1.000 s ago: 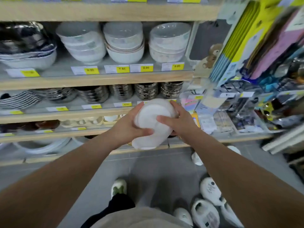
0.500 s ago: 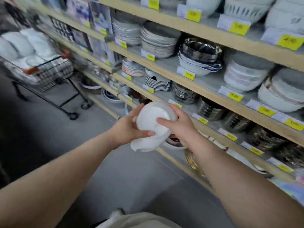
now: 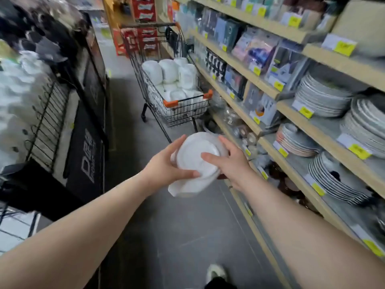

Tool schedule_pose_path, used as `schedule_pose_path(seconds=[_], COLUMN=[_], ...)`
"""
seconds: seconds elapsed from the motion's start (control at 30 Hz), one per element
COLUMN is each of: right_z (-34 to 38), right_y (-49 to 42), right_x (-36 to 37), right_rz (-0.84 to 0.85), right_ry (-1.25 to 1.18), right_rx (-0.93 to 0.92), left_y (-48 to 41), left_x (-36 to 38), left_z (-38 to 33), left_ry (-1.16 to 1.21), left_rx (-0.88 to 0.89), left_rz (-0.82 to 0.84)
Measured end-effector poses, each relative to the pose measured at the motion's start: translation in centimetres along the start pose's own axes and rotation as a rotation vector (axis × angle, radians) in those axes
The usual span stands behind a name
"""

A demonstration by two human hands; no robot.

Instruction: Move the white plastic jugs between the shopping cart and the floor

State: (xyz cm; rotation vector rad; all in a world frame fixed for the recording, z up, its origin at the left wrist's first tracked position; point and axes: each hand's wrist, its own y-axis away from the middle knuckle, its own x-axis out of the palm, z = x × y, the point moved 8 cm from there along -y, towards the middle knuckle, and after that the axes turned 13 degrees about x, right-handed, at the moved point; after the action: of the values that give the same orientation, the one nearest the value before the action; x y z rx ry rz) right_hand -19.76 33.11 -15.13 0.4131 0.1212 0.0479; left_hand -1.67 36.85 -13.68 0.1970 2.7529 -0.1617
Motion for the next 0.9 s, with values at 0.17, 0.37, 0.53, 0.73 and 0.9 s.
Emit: schedule_pose_path(seconds=[0.17, 0.37, 0.53, 0.73, 0.9], right_z=[4.5, 12.0, 16.3, 19.0, 22.2], right_y=[-9.3, -20.3, -27.8, -37.4, -46.4], right_x=[6.5, 12.5, 18.2, 24.4, 29.0], right_rz=[0.143, 0.276, 0.367, 0.378, 0.287], right_ry=[0.019, 0.059, 0.135, 0.154, 0.084], right_rx=[-0.037, -0.13, -0.152, -0.122, -0.095], left_y=[-5.8, -14.7, -20.1, -28.1, -37.9], left_x=[-6.7, -14.2, -19.8, -26.4, -33.3], left_z=[3.6, 6.0, 8.2, 13.5, 17.9], left_ry=[0.03, -0.02, -0.037, -0.082, -0.121], left_rx=[-0.047, -0.076, -0.11, -0.146, -0.134], left_rz=[-0.175, -0.34, -0.444, -0.422, -0.33])
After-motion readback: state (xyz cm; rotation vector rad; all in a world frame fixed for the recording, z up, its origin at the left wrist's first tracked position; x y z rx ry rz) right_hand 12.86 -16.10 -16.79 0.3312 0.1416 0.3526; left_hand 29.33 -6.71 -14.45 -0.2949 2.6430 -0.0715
